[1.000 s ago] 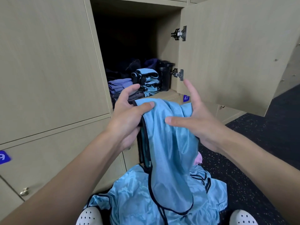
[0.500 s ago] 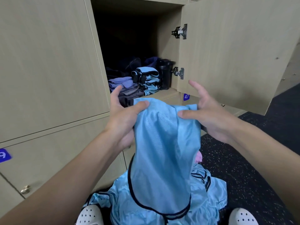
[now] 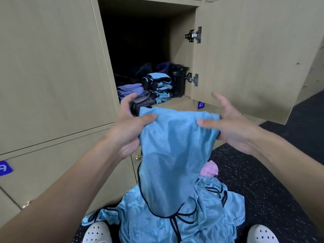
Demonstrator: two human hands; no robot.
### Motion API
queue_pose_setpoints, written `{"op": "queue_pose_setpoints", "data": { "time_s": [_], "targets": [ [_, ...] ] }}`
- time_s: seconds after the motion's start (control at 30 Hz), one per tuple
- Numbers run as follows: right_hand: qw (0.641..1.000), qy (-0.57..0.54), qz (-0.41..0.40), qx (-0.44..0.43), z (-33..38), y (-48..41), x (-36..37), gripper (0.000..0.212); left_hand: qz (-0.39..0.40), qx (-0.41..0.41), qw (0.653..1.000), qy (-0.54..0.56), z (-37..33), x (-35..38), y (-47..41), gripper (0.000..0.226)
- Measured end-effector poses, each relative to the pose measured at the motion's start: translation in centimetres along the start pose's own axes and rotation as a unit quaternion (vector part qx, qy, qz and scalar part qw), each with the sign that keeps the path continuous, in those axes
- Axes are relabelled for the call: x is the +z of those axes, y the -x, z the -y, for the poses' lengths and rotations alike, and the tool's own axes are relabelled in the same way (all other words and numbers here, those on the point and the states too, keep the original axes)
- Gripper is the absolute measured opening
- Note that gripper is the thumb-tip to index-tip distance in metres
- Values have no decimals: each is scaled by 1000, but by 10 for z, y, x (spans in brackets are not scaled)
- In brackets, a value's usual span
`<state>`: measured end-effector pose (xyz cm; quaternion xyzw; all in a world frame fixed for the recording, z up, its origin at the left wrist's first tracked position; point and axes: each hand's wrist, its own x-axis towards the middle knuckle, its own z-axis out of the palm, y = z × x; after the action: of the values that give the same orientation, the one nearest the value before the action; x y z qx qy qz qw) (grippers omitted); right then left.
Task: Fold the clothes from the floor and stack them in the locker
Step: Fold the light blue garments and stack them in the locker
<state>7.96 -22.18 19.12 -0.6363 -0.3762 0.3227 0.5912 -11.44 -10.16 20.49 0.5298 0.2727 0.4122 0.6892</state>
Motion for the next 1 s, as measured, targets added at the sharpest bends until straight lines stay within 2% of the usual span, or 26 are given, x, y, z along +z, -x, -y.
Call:
{"op": "queue_pose_setpoints", "data": {
  "time_s": [0.07,0.13,0.2,0.27,0.33,0.53,0.7,0.77,0.9,0.93,1.0],
  "targets": [
    [1000,2,-1,-4,-3,-1,0,96,-40,19,999,-29,2,0,-2,68],
    [997,-47,-60,-30,-1,-2,0,85,-58,2,998,-38,3,0,-2,68],
    [991,-102,-77,-36,0,-3,1,76,-21,-48,999,-11,2,0,-1,82],
    [990,-110,-85,-31,0,-2,3,66,34,-84,996,10,-1,2,3,100],
    [987,-116,-102,-34,1,-1,2,56,55,-77,995,10,-1,2,3,106],
    [981,-117,-148,-34,-1,-2,-1,37,15,9,999,-47,3,2,3,94],
    [974,-92,-205,-38,-3,-6,-2,24,-13,-1,998,-58,6,2,1,76],
    [982,-79,-171,-22,-4,-6,-4,21,-2,-19,999,-27,6,2,-1,73],
    [999,-39,25,7,-3,2,-8,45,55,-35,998,12,1,-4,-3,90],
    [999,-7,45,5,-5,2,-8,49,60,-32,998,3,0,-6,-3,91],
    [996,86,21,-22,-8,0,-8,47,58,-21,998,-26,-1,-9,-3,85]
  ]
}}
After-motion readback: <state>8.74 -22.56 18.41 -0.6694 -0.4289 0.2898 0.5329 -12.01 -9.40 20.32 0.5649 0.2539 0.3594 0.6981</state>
